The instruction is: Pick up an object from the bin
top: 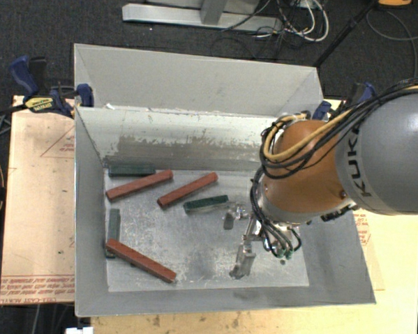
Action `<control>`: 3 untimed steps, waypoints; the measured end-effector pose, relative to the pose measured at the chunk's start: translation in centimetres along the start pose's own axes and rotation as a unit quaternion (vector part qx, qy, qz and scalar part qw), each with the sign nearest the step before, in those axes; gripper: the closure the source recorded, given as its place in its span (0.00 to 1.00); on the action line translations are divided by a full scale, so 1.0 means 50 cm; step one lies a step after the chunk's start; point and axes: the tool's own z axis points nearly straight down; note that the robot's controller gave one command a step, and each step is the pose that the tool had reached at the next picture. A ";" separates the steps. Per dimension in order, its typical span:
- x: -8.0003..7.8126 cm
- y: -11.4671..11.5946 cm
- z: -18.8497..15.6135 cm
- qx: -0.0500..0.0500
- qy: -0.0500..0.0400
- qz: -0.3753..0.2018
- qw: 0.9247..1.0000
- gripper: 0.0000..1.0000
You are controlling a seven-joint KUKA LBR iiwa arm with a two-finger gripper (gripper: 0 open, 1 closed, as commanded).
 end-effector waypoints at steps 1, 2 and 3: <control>-0.004 0.000 -0.008 0.000 -0.004 0.001 1.000 0.00; -0.057 0.044 -0.007 0.001 -0.005 -0.030 1.000 0.00; -0.172 0.089 0.036 0.000 -0.007 -0.052 0.999 0.00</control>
Offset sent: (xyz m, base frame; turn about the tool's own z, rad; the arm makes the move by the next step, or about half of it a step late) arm 0.0551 0.0463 0.0027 -0.1273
